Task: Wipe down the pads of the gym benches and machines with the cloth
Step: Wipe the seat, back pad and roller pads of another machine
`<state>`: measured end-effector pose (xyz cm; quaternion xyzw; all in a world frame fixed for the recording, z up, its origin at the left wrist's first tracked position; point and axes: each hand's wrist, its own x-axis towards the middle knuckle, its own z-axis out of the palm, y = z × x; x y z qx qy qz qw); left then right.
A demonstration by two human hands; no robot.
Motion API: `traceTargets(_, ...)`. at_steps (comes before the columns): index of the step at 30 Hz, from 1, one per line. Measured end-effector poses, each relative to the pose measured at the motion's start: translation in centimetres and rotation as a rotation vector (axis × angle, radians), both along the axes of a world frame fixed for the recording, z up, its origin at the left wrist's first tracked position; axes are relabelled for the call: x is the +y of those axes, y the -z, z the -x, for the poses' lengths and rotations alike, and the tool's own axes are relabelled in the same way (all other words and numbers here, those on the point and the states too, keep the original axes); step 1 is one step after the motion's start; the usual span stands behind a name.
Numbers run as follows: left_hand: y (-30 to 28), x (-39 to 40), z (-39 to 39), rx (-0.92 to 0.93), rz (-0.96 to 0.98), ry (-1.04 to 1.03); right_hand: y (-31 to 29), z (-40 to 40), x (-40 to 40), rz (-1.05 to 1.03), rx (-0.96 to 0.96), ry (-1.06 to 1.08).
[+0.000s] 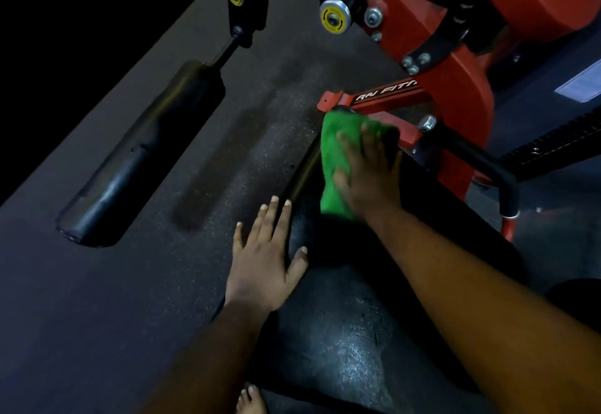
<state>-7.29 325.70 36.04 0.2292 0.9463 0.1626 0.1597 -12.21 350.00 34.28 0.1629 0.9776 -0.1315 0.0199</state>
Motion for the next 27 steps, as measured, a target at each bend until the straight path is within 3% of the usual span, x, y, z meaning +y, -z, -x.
traceTargets(3, 0.1, 0.1, -0.1, -0.007, -0.008, -0.008, -0.7, 4.8, 0.3, 0.046, -0.008, 0.132)
traceTargets(8, 0.0, -0.3, 0.3, -0.05, 0.0, 0.033, -1.1, -5.4, -6.4, -0.007, 0.022, -0.188)
traceTargets(11, -0.2, -0.4, 0.2, -0.051, -0.009, 0.04, -0.9, -6.3, -4.7, 0.052, 0.003, -0.269)
traceTargets(13, -0.1, -0.3, 0.1, -0.035, -0.029, 0.015, -0.6, -2.6, -2.0, -0.004, 0.009, -0.216)
traceTargets(17, 0.2, -0.2, -0.1, -0.004, -0.03, 0.013, -0.3, 1.9, -0.8, 0.029, 0.022, 0.091)
traceTargets(23, -0.2, -0.1, -0.3, 0.077, 0.03, 0.128, 0.3, -11.8, -5.5, 0.027, 0.027, 0.004)
traceTargets(27, -0.4, -0.2, -0.5, 0.114, 0.03, 0.277, 2.3, -17.6, -2.7, 0.019, -0.053, 0.128)
